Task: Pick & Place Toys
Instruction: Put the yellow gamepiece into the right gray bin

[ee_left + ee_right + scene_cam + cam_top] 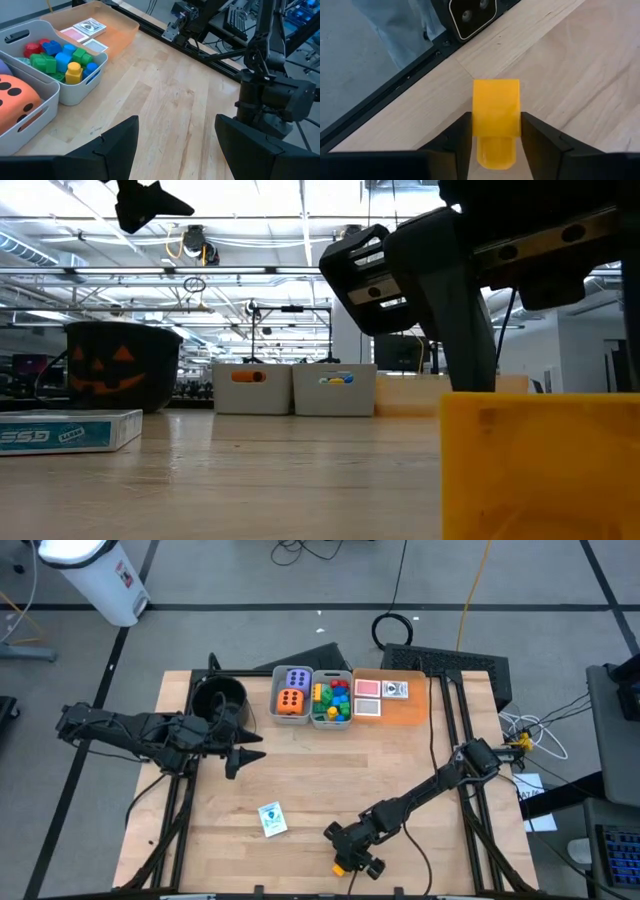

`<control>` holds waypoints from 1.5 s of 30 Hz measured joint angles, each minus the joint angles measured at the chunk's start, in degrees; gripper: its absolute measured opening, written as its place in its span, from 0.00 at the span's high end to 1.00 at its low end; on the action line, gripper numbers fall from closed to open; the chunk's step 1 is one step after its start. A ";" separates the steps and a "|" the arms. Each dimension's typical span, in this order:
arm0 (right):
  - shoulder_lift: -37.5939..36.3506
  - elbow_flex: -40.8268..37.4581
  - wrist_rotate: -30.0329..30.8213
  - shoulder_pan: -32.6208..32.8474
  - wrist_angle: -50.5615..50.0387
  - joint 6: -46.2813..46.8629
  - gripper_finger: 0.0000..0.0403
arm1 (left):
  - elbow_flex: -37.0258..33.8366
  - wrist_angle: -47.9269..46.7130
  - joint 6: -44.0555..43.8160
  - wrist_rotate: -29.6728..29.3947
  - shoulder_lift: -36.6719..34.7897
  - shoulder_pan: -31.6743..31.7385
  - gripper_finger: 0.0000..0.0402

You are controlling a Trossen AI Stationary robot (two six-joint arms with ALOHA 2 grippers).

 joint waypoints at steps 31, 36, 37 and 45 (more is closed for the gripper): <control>-0.55 0.04 7.60 -15.41 -4.73 19.00 0.68 | 0.00 -0.20 -0.28 0.07 0.02 0.00 0.34; -1.39 -0.01 7.57 -17.75 -4.23 22.99 0.68 | 0.00 -0.15 -0.28 0.06 0.01 0.00 0.34; -1.70 -0.05 7.78 -17.98 -4.34 23.02 0.68 | 0.00 -0.15 -0.28 0.04 0.00 0.00 0.34; -5.16 -0.13 10.57 -19.04 -4.99 22.34 0.68 | 0.00 0.63 -0.40 0.07 0.01 0.00 0.34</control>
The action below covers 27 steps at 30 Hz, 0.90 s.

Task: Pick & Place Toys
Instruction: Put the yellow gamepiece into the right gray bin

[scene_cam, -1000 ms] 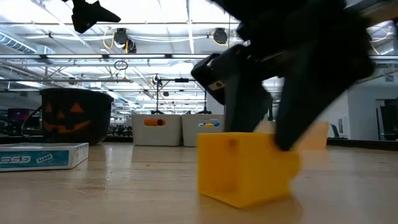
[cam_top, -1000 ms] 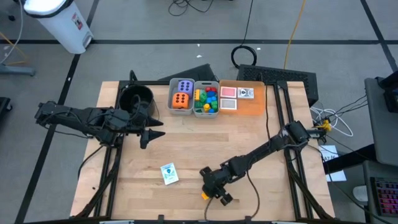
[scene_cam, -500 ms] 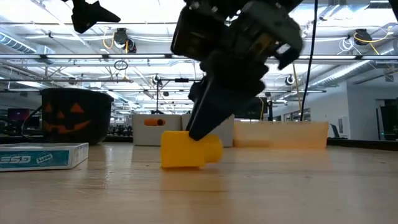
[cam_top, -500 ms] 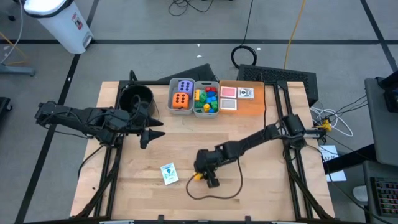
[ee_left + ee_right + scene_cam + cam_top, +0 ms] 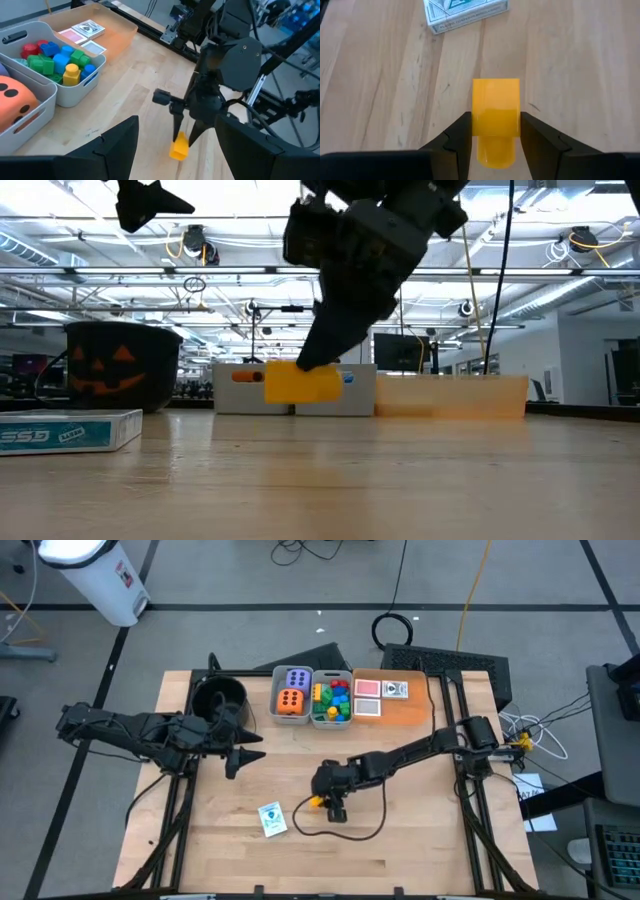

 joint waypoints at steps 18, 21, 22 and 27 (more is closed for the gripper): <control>-19.80 0.11 20.39 -4.46 -0.89 -5.84 0.68 | 0.02 14.58 -11.77 3.15 6.01 3.74 0.34; -22.33 0.11 20.88 -5.49 0.10 -5.84 0.68 | 0.04 17.86 -11.71 6.45 10.39 5.63 0.34; -22.93 0.11 20.90 -5.79 0.16 -5.84 0.68 | 0.04 19.38 -11.80 6.94 11.94 6.17 0.34; -23.84 0.11 22.43 -6.08 -0.18 -5.89 0.68 | 0.04 27.88 -13.10 12.05 18.39 9.81 0.34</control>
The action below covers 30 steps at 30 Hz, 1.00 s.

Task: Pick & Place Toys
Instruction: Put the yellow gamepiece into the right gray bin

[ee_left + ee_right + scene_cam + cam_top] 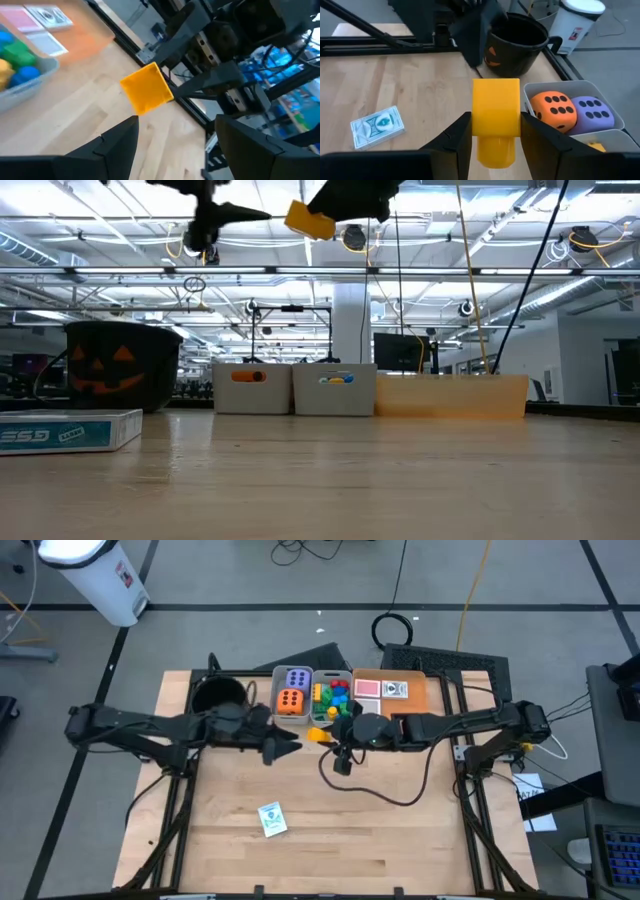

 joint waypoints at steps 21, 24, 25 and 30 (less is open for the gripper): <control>0.09 -0.02 2.54 0.50 -1.09 -2.53 0.68 | 0.00 8.87 -1.42 12.48 7.52 6.11 0.34; 0.09 -0.02 2.61 0.47 -0.99 -2.73 0.68 | 0.00 8.89 -1.43 12.45 7.52 6.58 0.34; 0.09 -0.02 2.63 0.47 -0.91 -2.95 0.68 | 0.00 8.96 -1.50 12.45 7.52 6.76 0.34; 0.09 -0.02 2.94 0.71 -0.82 -5.75 0.68 | 0.00 9.36 -2.50 12.60 7.88 7.79 0.34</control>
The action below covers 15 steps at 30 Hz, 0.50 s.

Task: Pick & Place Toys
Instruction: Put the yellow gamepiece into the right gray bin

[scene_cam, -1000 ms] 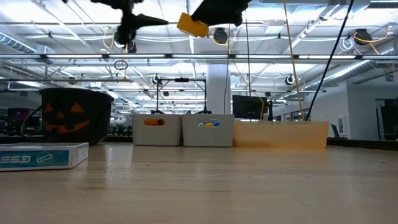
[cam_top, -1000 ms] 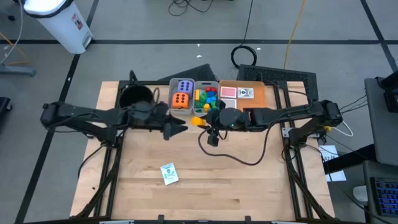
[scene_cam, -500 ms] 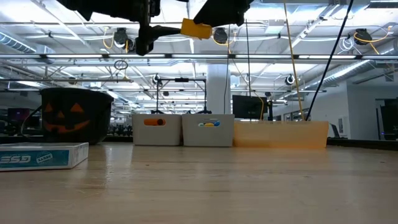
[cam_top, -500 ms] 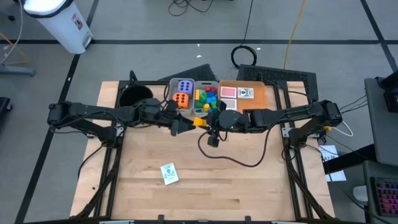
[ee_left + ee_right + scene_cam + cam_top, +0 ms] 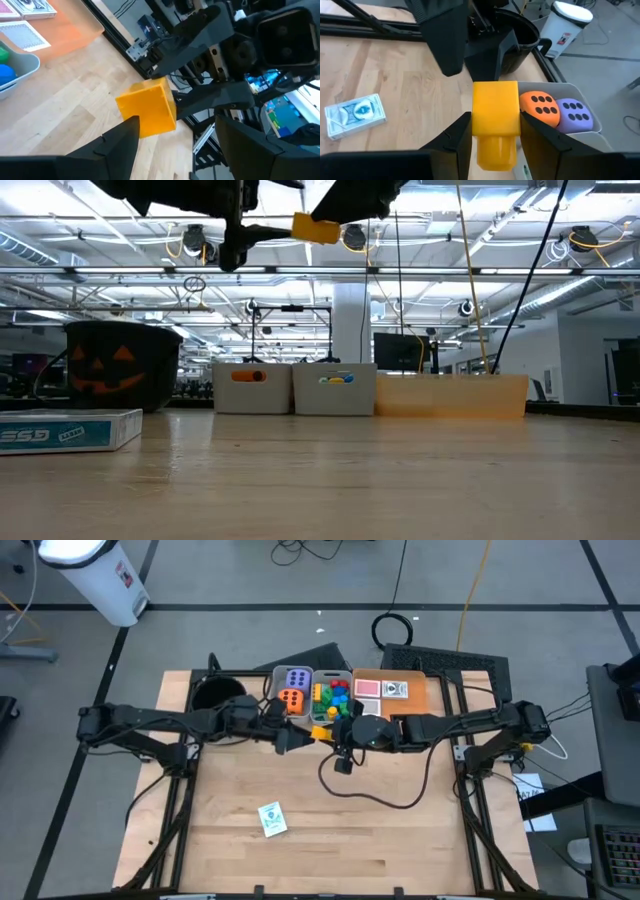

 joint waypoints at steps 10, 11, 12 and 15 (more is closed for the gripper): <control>0.42 0.02 -0.34 0.07 0.00 -1.47 0.68 | 0.26 4.77 -1.92 3.00 4.29 1.01 0.34; 0.42 0.02 -0.34 0.06 -0.02 -1.47 0.68 | 0.39 4.61 -1.93 2.95 4.39 1.01 0.34; 0.42 0.02 -0.28 0.04 -0.02 -1.48 0.68 | 0.54 4.54 -1.88 2.86 4.46 1.01 0.34; 0.40 0.02 -0.27 -0.02 0.00 -1.33 0.68 | 0.89 4.67 -1.00 2.47 4.63 1.04 0.36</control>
